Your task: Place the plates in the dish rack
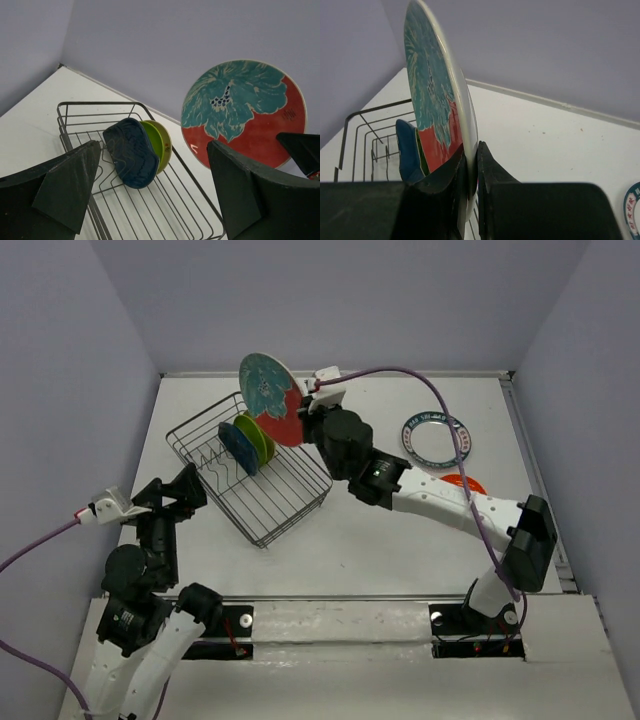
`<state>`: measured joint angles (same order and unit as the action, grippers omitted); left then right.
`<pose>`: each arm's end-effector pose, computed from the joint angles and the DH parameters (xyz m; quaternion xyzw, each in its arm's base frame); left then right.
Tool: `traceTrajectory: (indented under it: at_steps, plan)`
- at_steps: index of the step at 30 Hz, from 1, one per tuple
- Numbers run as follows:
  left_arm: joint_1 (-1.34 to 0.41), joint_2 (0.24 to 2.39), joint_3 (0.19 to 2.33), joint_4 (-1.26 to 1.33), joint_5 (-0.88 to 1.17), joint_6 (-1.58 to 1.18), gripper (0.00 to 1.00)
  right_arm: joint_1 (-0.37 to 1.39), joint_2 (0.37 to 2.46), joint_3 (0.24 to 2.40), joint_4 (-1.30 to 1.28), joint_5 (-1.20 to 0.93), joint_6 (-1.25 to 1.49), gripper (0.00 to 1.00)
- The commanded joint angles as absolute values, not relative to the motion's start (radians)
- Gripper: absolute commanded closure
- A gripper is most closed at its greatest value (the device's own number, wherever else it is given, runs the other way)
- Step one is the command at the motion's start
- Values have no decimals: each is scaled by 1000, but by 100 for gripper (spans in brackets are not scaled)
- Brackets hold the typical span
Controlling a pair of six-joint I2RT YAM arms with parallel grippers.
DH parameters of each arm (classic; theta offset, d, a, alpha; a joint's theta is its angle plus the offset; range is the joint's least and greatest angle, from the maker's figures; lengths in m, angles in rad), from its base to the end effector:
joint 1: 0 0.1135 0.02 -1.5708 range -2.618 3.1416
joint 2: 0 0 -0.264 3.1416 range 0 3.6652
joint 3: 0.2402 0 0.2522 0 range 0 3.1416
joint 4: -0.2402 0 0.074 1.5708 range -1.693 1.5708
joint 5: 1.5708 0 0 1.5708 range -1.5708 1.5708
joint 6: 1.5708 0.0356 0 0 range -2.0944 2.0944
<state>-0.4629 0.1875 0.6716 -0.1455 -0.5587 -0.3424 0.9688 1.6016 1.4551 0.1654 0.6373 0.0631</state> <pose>0.0512 -0.0045 0.3644 -0.1912 0.5680 -0.1608 0.7842 0.2337 0.3027 0.4029 -0.0899 0.6959 0.1436 0.6978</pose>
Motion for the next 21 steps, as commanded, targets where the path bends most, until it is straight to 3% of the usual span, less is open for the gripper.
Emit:
traceTrajectory:
  at_steps: [1,16,21]
  plan:
    - [-459,181,669,-103,-624,-339,1,1041,1653,1592,478,850,-236,93]
    - [-459,146,669,-106,-641,-341,1,1199,1959,2001,397,834,-389,93]
    - [-460,141,669,-106,-643,-341,1,1220,2029,2080,529,887,-580,93]
